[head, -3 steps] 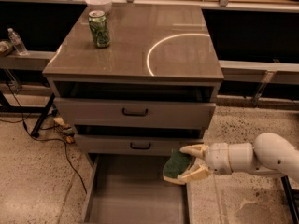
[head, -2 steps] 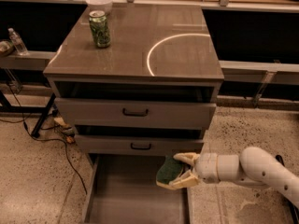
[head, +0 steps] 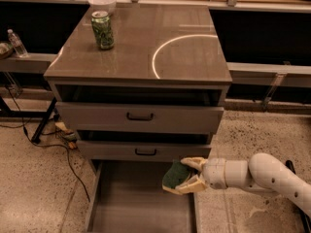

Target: Place sponge into bottom drawer

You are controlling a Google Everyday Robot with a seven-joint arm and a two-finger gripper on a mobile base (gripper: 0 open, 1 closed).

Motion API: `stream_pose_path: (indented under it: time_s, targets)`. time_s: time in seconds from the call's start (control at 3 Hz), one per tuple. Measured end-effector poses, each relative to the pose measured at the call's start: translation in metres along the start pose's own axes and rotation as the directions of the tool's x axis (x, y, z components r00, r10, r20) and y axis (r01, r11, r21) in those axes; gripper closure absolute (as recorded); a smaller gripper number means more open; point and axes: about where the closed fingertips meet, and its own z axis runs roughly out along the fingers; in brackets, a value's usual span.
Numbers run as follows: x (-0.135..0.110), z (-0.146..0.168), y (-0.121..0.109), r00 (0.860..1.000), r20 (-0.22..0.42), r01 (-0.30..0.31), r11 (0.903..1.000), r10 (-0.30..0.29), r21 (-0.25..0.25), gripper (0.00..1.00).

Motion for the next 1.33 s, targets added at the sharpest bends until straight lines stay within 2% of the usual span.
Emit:
stream_pose_path:
  time_s: [0.33,0.67,1.0,1.33]
  targets:
    - [0.006,0.006,0.000,1.000,-0.007,0.014,0.9997,-0.013,0.021,1.00]
    - [0.068,0.054,-0.005,0.995,-0.035,0.101,0.9870,-0.097,0.125,1.00]
    - [0.112,0.085,-0.015,0.990,-0.034,0.138,0.9746,-0.134,0.177,1.00]
    - [0.155,0.118,-0.028,0.988,-0.048,0.155,0.9701,-0.148,0.187,1.00]
